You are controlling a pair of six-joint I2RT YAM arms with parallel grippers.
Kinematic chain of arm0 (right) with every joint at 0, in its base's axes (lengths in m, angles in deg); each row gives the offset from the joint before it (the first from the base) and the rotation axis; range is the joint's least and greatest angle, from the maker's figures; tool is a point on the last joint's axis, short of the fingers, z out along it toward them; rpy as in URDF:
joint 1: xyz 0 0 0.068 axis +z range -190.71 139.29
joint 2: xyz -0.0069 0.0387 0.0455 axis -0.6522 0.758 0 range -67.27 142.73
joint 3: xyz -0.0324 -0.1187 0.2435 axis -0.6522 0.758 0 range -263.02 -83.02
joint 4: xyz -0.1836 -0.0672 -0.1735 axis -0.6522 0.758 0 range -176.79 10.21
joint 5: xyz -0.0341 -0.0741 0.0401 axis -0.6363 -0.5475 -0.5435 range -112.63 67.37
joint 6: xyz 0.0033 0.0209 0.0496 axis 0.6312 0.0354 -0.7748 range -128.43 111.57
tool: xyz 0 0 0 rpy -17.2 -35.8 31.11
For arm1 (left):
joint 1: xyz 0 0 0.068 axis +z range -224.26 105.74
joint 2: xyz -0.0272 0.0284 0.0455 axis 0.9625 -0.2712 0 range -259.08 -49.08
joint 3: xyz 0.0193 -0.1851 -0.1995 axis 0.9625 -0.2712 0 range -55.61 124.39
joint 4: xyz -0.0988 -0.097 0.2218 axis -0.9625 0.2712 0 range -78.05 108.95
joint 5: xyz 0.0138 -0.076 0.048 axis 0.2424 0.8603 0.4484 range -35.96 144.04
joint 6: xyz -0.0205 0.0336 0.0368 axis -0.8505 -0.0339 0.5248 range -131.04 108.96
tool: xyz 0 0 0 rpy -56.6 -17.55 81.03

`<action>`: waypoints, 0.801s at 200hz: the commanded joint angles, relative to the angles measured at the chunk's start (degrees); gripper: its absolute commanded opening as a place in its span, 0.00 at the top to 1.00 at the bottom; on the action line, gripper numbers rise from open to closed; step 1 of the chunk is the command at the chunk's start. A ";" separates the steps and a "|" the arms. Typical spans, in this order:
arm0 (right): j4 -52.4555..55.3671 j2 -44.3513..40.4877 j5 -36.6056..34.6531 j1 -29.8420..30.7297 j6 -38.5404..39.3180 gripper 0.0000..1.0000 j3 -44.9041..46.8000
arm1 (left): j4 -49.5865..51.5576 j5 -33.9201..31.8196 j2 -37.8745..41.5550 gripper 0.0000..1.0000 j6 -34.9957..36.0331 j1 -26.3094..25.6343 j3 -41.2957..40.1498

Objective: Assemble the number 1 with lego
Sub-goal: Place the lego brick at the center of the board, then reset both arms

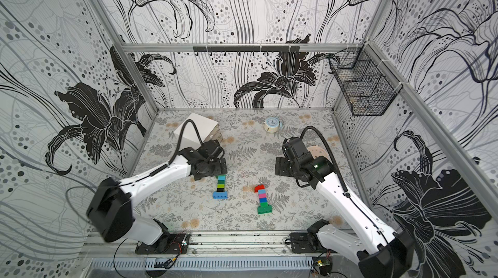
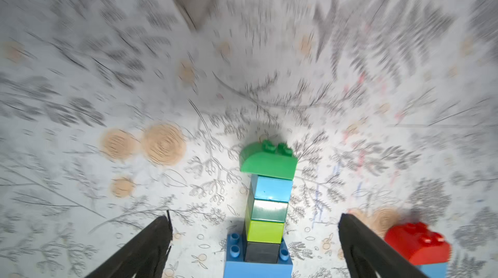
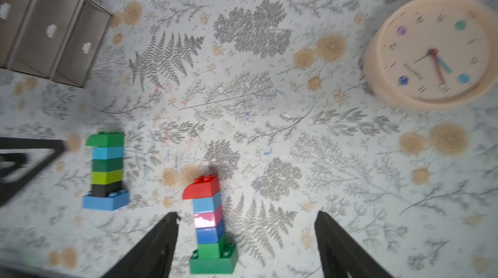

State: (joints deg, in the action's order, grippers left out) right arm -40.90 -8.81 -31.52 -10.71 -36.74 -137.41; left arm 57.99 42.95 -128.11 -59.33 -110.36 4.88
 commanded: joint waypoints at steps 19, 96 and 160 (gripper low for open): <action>-26.75 -2.58 -19.30 -6.33 15.85 0.01 17.61 | -24.84 -21.92 17.28 0.01 15.48 10.44 -16.50; -84.87 20.92 4.42 -27.61 28.41 0.01 31.46 | -75.69 -0.76 6.13 0.01 40.68 40.39 -37.37; -94.79 27.67 10.39 -28.94 30.60 0.00 33.45 | -97.26 8.42 -8.17 0.00 42.56 41.45 -39.74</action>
State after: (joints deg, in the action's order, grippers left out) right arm -128.81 18.59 -23.37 -39.52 -7.83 -104.43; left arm -27.67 48.00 -135.34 -18.13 -69.99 -34.86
